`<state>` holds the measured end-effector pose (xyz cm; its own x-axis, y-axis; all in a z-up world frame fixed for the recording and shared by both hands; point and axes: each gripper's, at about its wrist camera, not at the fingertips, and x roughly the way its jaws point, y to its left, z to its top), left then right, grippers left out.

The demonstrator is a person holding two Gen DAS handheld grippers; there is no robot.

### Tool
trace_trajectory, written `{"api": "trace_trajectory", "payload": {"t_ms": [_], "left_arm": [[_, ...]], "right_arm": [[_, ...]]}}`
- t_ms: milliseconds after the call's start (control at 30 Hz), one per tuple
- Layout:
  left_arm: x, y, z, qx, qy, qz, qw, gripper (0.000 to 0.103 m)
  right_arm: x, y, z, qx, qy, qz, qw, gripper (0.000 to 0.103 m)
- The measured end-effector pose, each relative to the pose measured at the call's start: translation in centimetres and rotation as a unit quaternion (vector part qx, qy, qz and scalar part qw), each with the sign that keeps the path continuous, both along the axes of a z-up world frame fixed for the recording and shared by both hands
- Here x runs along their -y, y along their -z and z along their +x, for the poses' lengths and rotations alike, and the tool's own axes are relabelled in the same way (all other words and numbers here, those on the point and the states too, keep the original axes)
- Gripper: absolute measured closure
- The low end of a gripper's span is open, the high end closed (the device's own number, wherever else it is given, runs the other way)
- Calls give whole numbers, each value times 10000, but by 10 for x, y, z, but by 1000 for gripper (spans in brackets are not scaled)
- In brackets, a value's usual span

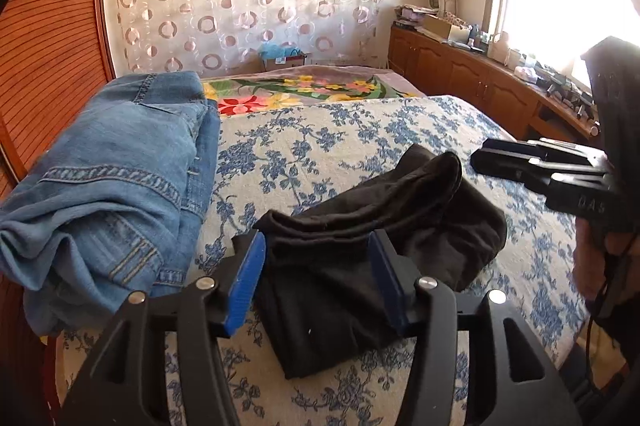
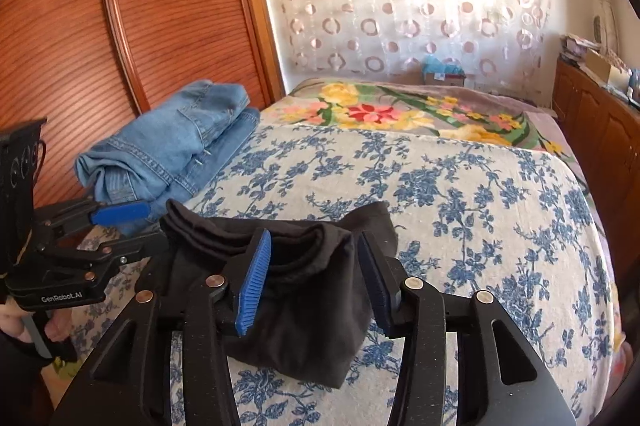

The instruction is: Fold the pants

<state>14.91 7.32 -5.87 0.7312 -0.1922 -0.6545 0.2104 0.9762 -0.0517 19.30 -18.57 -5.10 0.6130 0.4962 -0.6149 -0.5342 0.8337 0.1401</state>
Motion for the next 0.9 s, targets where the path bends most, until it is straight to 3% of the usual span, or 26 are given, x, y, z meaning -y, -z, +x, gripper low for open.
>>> {"api": "trace_trajectory", "payload": {"t_ms": [267,433,633,800,900], "left_arm": [[1,18,1,-234,-9,275,9993,50],[0,29,18,-304,-206,488,9981,50],[-6,27,33,-271,-309,479,9980,50],[-13,20,38,-207,-469,392,9979,50],[-15,18,32,-160,-432,347,9983,50]], "right_arm": [[5,12,-7,-125,-234,-143,9995,52],[-3,26,0,-136,-235,-493,9984,51],[-12,32,31,-225,-145,-772,9967,51],[-14,29,52,-16,308,-1015,9944,51],[-5,25,53,-112,410,-779,9961,51]]}}
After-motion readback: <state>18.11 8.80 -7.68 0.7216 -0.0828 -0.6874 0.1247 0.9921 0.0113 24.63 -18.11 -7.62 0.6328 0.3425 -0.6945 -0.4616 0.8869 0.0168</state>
